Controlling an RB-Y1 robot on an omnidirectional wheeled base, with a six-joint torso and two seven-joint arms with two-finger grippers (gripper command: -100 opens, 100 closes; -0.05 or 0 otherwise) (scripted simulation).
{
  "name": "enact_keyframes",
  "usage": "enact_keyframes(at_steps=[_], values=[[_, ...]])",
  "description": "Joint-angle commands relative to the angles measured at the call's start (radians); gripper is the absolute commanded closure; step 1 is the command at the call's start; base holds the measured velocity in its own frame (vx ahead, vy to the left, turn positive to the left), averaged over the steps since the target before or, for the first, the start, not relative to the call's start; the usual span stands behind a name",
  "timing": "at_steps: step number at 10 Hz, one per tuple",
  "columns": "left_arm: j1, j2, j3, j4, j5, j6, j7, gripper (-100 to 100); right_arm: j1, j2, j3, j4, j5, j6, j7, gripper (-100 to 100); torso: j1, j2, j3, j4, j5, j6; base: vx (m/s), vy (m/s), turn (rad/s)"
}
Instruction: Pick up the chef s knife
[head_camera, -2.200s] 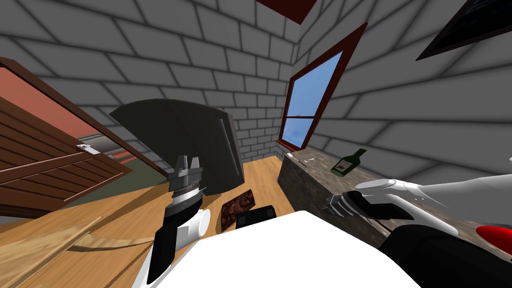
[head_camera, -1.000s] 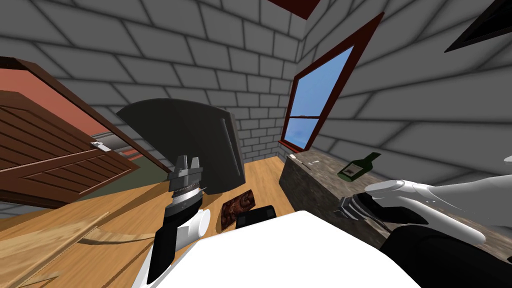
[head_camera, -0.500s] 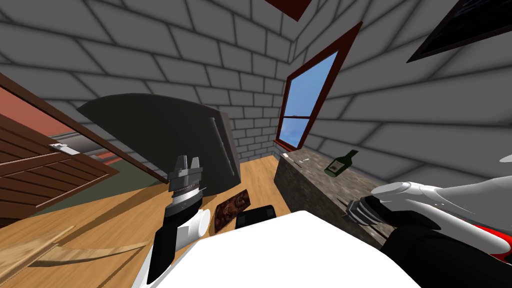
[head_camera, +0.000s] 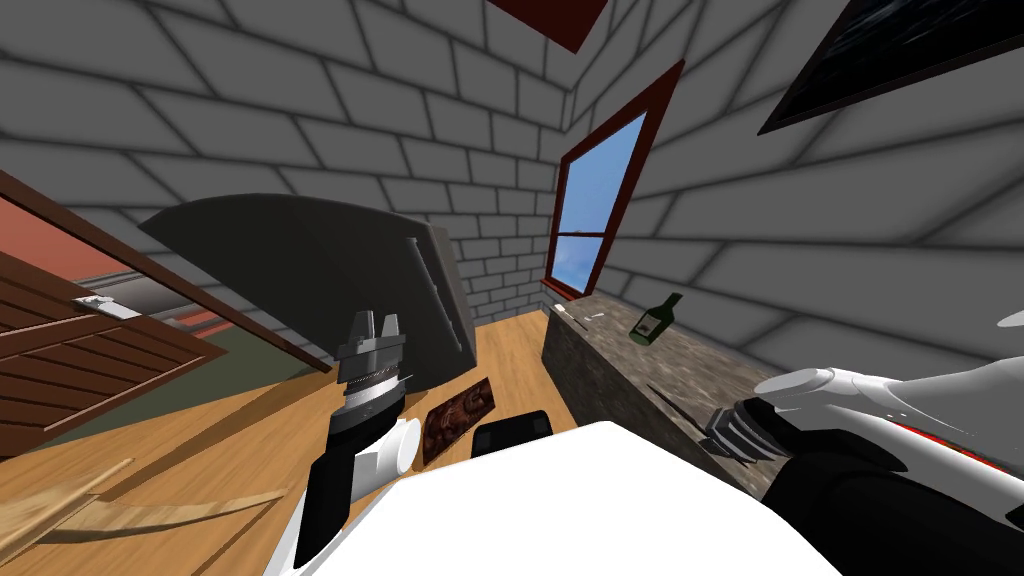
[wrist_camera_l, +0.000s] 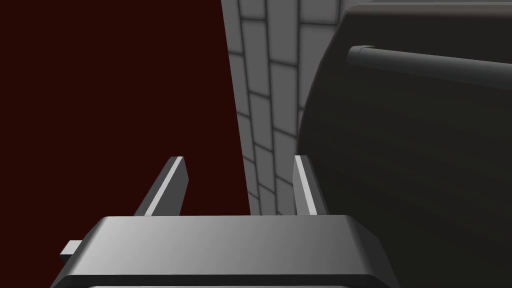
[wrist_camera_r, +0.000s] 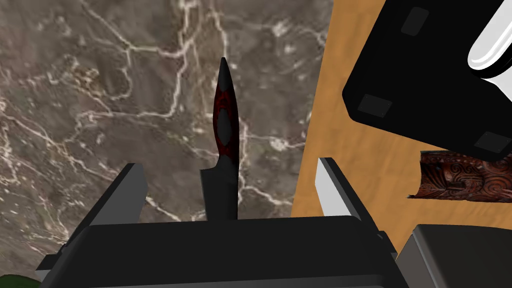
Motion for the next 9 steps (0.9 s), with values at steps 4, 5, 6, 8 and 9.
enact_keyframes(at_steps=[4, 5, 6, 8, 9], values=[[0.0, 0.0, 0.0, 0.0, 0.0, 0.0, 0.0, 0, 0.024, 0.058, 0.008, -0.034, 0.002, 0.07, 0.004, -100, -0.002, -0.001, -0.001, 0.0, 0.0, 0.0, -0.006, -0.044, 0.128], [0.0, 0.0, 0.0, 0.0, 0.0, 0.0, 0.0, 0, 0.024, 0.058, 0.008, -0.034, 0.002, 0.07, 0.004, -100, -0.001, -0.001, -0.001, 0.0, 0.0, 0.0, -0.004, -0.01, -0.008], [0.0, 0.0, 0.0, 0.0, 0.0, 0.0, 0.0, 0, 0.035, 0.087, 0.012, -0.051, 0.002, 0.105, 0.006, -100, 0.0, -0.001, -0.001, 0.0, 0.0, 0.0, -0.004, -0.021, 0.165], [0.0, 0.0, 0.0, 0.0, 0.0, 0.0, 0.0, 0, 0.048, 0.088, 0.001, -0.057, -0.002, 0.11, 0.01, -100, -0.001, -0.001, -0.001, 0.0, 0.0, 0.0, -0.006, -0.031, 0.097], [0.0, 0.0, 0.0, 0.0, 0.0, 0.0, 0.0, 0, 0.049, 0.09, 0.0, -0.057, -0.002, 0.114, 0.011, 100, 0.0, -0.001, -0.001, 0.0, 0.0, 0.0, -0.001, 0.005, -0.004]])
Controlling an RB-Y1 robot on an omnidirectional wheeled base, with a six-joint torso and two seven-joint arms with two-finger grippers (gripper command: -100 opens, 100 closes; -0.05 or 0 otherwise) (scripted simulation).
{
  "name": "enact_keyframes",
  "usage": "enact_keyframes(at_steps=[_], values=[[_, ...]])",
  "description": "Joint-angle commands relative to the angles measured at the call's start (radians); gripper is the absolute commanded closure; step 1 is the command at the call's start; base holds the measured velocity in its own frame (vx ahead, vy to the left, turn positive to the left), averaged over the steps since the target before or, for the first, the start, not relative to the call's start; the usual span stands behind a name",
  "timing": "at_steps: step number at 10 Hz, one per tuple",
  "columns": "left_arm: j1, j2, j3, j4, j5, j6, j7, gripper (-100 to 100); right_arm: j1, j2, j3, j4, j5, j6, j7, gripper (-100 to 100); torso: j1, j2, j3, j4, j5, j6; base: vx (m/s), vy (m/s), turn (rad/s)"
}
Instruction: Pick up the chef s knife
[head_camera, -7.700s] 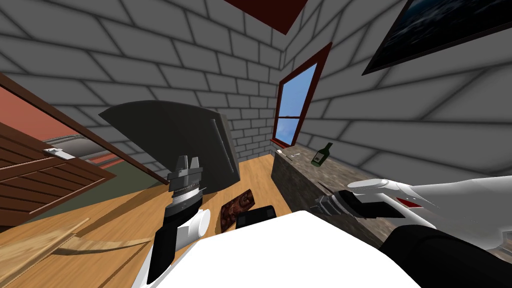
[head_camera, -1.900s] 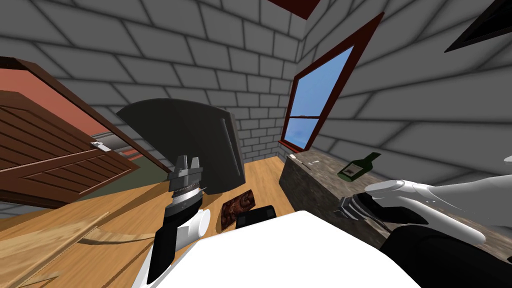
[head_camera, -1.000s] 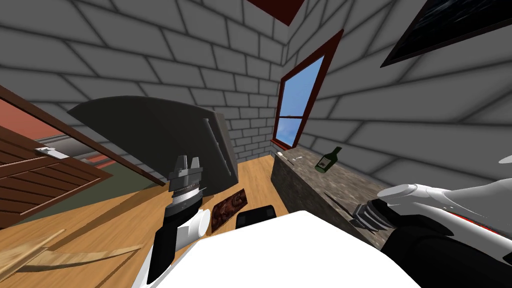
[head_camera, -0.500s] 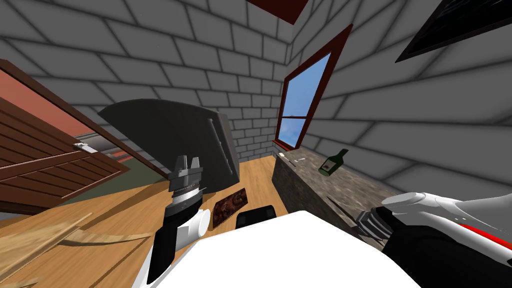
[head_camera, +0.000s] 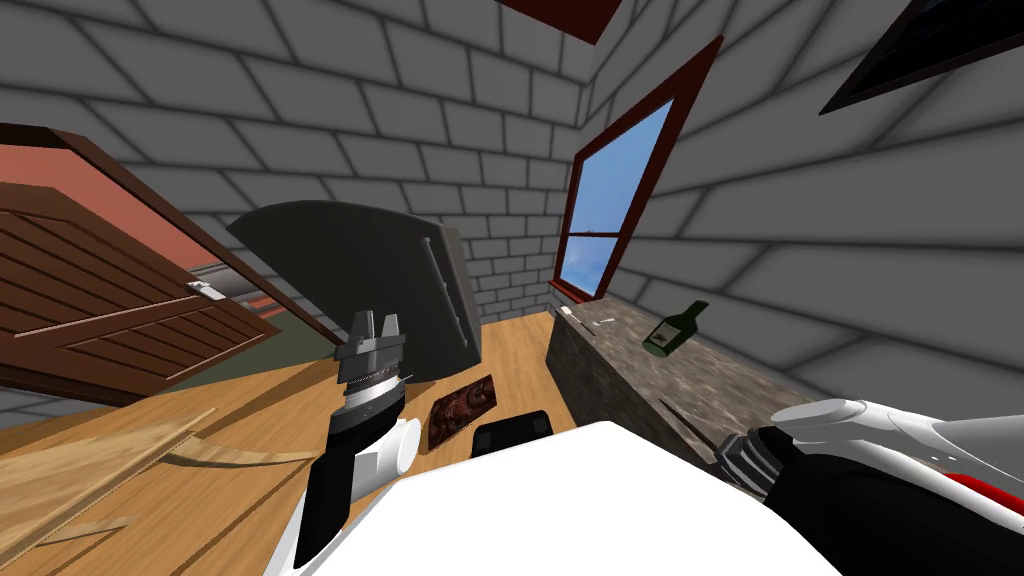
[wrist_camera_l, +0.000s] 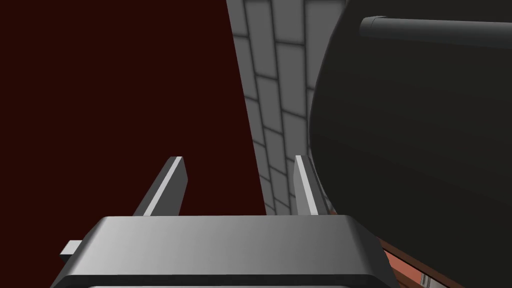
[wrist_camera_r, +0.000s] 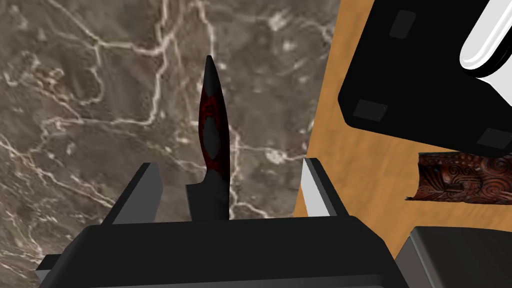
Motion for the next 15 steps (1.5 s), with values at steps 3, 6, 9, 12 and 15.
enact_keyframes(at_steps=[3, 6, 9, 12, 15], values=[[0.0, 0.0, 0.0, 0.0, 0.0, 0.0, 0.0, 0, 0.0, 0.005, 0.0, -0.008, 0.0, -0.007, -0.001, 100, -0.005, -0.001, 0.0, 0.0, 0.005, 0.0, -0.001, 0.014, -0.002], [0.0, 0.0, 0.0, 0.0, 0.0, 0.0, 0.0, 0, -0.022, -0.025, 0.009, 0.023, 0.004, -0.028, -0.006, 100, -0.009, -0.001, -0.001, 0.0, 0.002, -0.001, 0.002, 0.002, -0.056], [0.0, 0.0, 0.0, 0.0, 0.0, 0.0, 0.0, 0, -0.022, -0.025, 0.009, 0.023, 0.004, -0.028, -0.006, 100, -0.01, -0.001, -0.001, 0.0, 0.002, -0.001, 0.004, 0.003, -0.037], [0.0, 0.0, 0.0, 0.0, 0.0, 0.0, 0.0, 0, -0.034, -0.054, 0.005, 0.04, 0.004, -0.063, -0.008, 100, -0.008, -0.002, -0.001, -0.001, 0.002, 0.0, 0.006, 0.024, -0.085], [0.0, 0.0, 0.0, 0.0, 0.0, 0.0, 0.0, 0, -0.036, -0.083, -0.01, 0.061, 0.003, -0.099, -0.01, 100, -0.006, -0.002, -0.001, -0.001, 0.003, 0.0, 0.005, 0.04, -0.111]])
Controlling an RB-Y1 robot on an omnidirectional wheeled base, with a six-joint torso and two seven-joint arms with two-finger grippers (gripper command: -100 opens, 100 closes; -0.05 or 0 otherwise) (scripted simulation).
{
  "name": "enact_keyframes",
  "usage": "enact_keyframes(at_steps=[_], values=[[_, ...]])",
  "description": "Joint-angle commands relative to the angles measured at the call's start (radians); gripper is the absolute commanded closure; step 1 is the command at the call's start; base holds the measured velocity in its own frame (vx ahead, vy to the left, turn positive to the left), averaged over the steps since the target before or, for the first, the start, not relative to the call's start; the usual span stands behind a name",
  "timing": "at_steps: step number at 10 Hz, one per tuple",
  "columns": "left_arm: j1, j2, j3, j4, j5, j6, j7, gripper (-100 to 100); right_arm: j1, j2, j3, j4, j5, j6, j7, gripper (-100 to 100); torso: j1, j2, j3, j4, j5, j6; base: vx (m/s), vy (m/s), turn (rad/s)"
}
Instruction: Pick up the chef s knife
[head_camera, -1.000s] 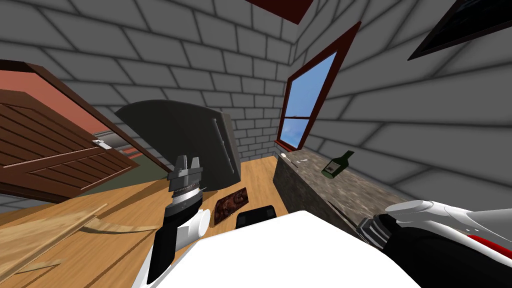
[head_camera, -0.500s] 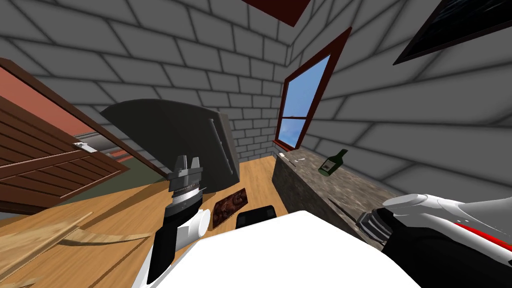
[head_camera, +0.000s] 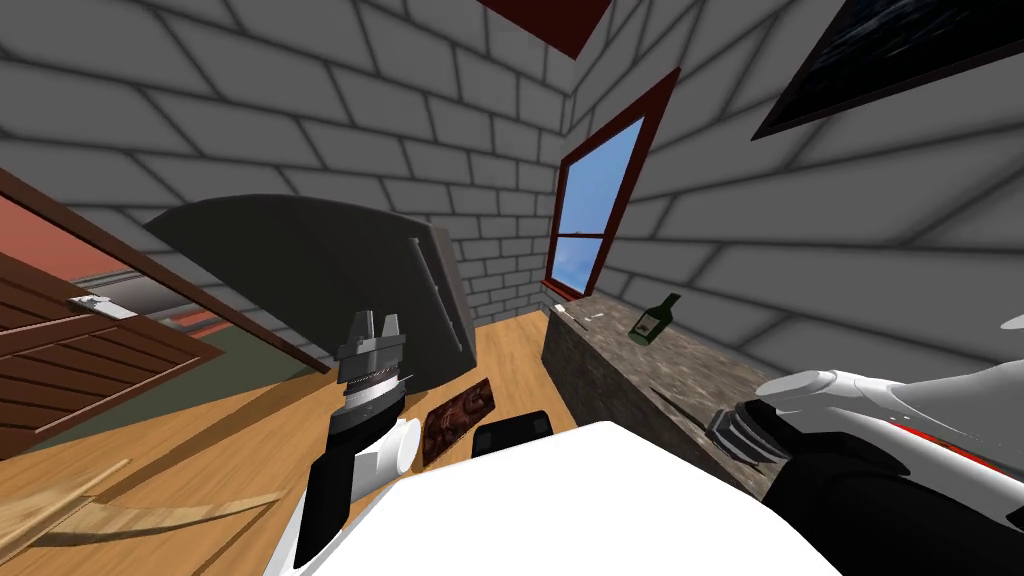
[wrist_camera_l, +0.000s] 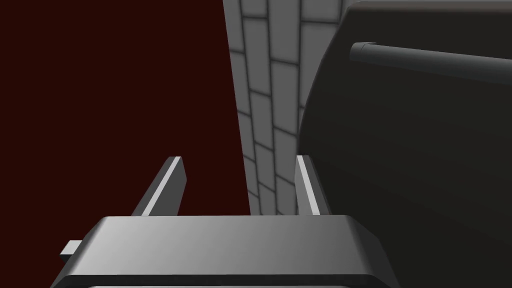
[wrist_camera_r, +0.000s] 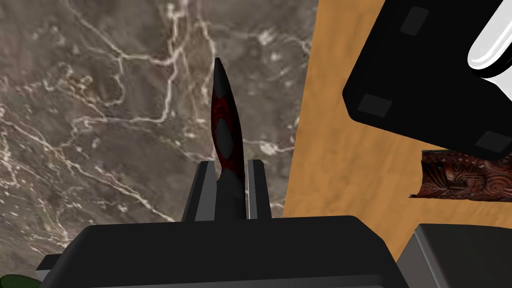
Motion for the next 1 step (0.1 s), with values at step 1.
enact_keyframes(at_steps=[1], values=[[0.0, 0.0, 0.0, 0.0, 0.0, 0.0, 0.0, 0, 0.0, 0.0, 0.0, 0.0, 0.0, 0.0, 0.0, 0, 0.0, 0.0, 0.0, 0.0, 0.0, 0.0, 0.0, 0.005, 0.003]])
